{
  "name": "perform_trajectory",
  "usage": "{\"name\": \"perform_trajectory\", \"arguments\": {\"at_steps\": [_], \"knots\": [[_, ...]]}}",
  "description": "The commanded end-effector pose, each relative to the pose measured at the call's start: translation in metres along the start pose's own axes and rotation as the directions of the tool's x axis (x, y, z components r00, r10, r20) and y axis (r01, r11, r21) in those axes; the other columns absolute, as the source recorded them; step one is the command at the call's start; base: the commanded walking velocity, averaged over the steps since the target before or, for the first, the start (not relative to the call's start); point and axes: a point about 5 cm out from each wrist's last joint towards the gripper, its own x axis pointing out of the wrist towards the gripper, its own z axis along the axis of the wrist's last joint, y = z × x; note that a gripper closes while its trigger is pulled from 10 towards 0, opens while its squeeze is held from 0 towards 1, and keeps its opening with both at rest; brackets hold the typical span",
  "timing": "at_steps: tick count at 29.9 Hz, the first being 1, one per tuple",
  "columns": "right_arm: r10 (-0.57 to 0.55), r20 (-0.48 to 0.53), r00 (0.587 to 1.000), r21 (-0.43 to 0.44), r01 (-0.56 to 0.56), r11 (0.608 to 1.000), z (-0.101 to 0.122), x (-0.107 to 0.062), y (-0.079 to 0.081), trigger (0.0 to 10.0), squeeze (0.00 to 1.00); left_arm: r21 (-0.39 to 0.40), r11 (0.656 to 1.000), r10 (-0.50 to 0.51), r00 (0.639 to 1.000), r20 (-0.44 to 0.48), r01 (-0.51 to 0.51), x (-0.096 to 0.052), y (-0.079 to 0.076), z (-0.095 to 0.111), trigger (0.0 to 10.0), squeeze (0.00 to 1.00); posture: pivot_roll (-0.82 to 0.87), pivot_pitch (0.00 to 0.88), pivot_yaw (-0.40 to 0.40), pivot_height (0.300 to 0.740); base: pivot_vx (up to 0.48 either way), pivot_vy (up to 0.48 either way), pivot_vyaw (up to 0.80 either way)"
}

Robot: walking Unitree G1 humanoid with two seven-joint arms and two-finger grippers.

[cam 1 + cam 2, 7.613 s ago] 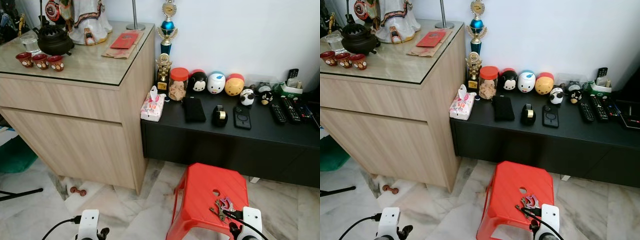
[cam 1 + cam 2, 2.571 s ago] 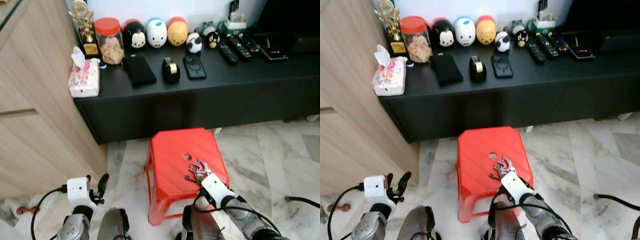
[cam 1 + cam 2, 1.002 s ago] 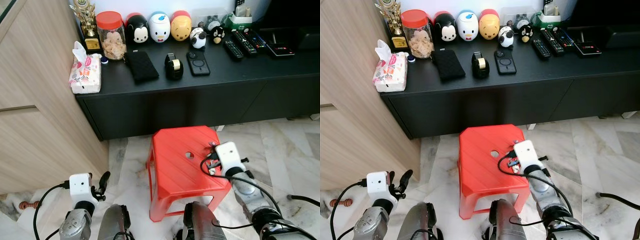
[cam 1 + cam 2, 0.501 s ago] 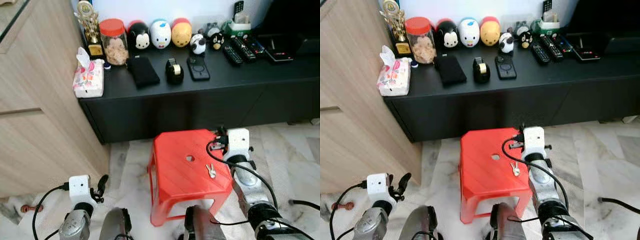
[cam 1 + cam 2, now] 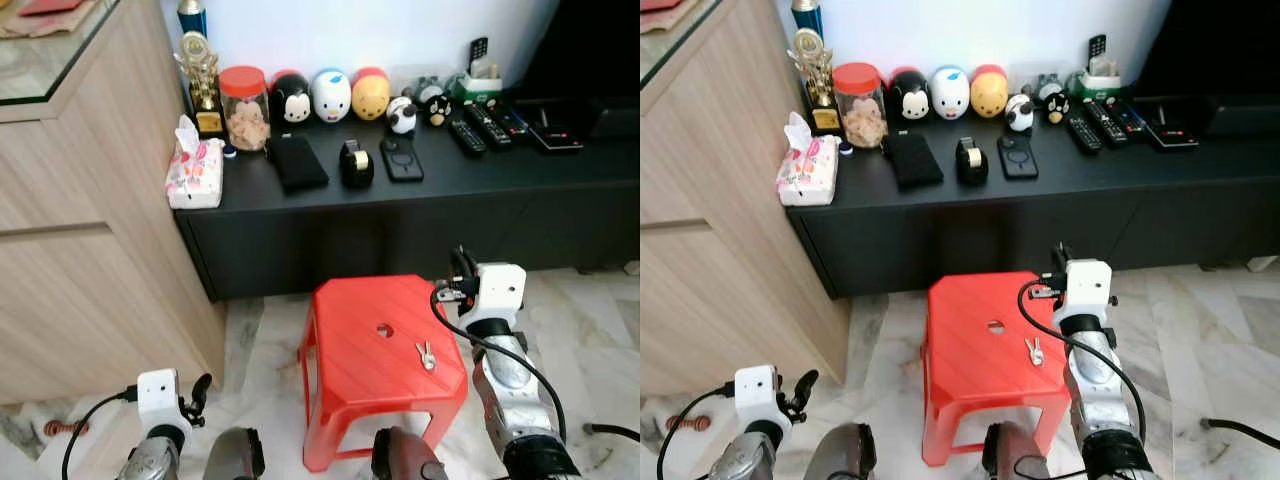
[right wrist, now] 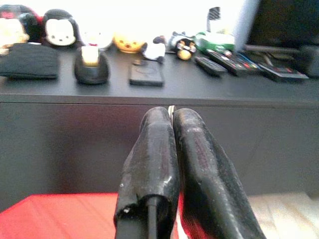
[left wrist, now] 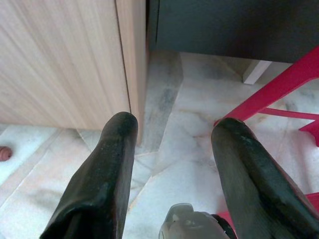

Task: Hang keys on a hook

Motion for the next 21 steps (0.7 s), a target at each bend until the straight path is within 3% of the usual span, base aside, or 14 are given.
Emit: {"name": "perform_trajectory", "arguments": {"at_steps": [1,9,17,21], "knots": [[-0.032,0.007,0.999,0.024,0.032,0.999,0.003,-0.001,-0.006,10.0,0.0,0.011,1.0,0.004,1.0,-0.023,-0.003,-0.001,0.001,-0.006,10.0,0.0,-0.08,0.008,-0.049,0.645,0.0,0.0,0.0],[-0.056,-0.004,0.998,0.046,0.056,0.997,0.008,0.001,-0.008,10.0,0.0,0.018,1.0,0.015,0.993,-0.114,-0.013,-0.007,0.006,-0.023,10.0,0.0,-0.08,0.0,-0.037,0.68,0.0,0.0,0.0],[-0.052,-0.006,0.999,0.063,0.052,0.997,0.009,0.002,-0.003,10.0,0.0,0.021,0.998,0.071,0.958,-0.276,-0.067,-0.031,0.031,-0.057,10.0,0.0,-0.07,0.0,-0.031,0.73,0.0,0.0,0.0],[-0.059,-0.001,0.998,0.084,0.059,0.995,0.011,0.002,-0.002,10.0,0.0,0.042,0.997,0.074,0.943,-0.323,-0.064,-0.034,0.03,-0.063,10.0,0.0,-0.07,0.0,-0.031,0.74,0.0,0.0,0.0]]}}
